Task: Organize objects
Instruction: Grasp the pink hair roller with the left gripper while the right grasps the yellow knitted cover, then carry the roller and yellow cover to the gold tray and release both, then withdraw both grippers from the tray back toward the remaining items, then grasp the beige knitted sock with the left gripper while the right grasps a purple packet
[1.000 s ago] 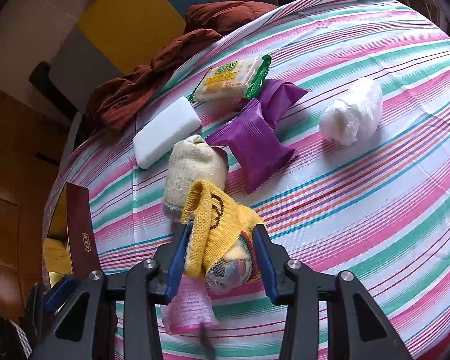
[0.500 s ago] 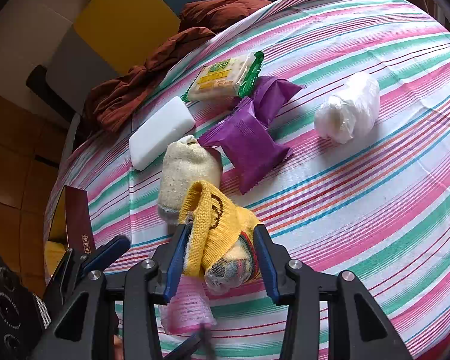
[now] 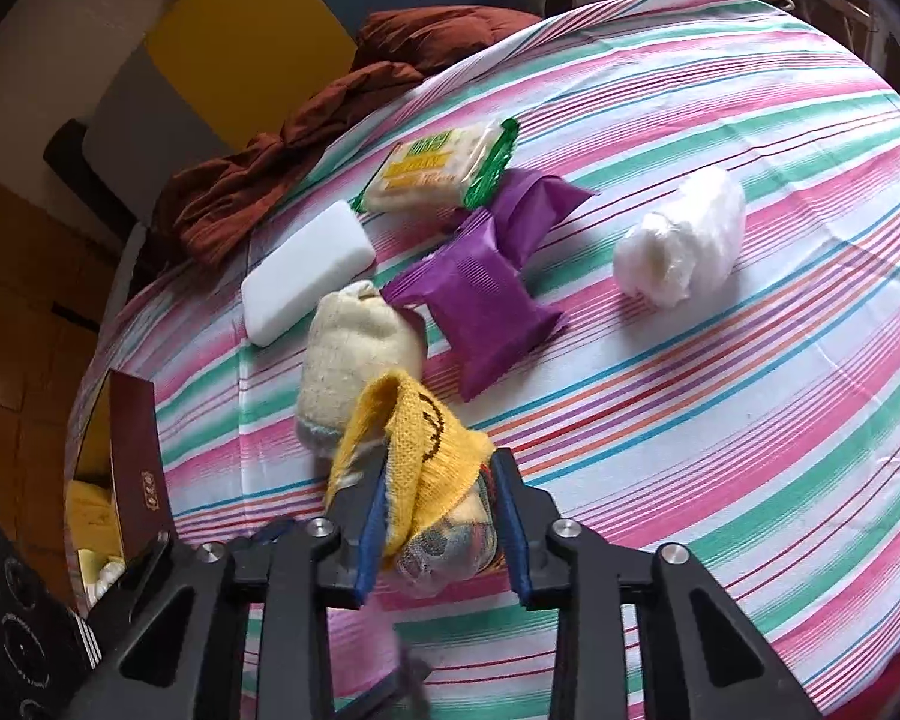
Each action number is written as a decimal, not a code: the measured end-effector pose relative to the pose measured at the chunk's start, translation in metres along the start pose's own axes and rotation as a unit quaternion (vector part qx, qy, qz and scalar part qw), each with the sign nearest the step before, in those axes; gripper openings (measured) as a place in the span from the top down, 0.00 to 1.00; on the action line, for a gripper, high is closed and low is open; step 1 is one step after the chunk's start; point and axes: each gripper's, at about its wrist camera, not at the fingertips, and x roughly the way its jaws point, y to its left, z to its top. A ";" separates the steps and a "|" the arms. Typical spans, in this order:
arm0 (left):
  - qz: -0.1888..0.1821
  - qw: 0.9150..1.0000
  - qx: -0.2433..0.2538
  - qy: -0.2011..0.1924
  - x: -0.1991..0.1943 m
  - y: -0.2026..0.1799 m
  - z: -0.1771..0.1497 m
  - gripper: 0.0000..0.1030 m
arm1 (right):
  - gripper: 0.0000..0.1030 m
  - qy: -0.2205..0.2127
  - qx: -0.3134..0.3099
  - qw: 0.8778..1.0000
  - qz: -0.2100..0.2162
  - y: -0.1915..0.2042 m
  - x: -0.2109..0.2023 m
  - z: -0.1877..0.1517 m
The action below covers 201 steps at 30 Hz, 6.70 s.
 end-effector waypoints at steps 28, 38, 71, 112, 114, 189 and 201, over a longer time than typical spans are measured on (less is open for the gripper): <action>0.074 0.987 -0.114 -0.085 -0.145 0.027 -0.070 0.31 | 0.78 -0.126 -0.030 0.990 0.058 0.020 -0.050 -0.005; 0.149 0.955 -0.222 -0.127 -0.216 0.093 -0.127 0.30 | 0.78 -0.115 -0.078 0.986 0.097 0.065 -0.060 -0.033; 0.218 0.920 -0.302 -0.119 -0.255 0.135 -0.215 0.14 | 0.54 -0.044 -0.267 0.956 0.113 0.312 0.006 -0.069; 0.324 0.898 -0.272 -0.123 -0.278 0.106 -0.194 0.06 | 0.46 -0.084 -0.325 0.941 0.029 0.272 -0.013 -0.151; 0.325 0.899 -0.269 -0.122 -0.277 0.104 -0.193 0.06 | 0.45 -0.087 -0.325 0.941 0.027 0.271 -0.015 -0.151; 0.224 0.969 -0.095 -0.043 -0.116 0.031 -0.031 0.05 | 0.39 -0.158 0.188 0.969 -0.009 -0.072 -0.068 0.031; 0.169 0.980 -0.109 -0.015 -0.054 0.032 0.009 0.05 | 0.39 -0.144 0.175 0.974 0.029 -0.068 -0.061 0.035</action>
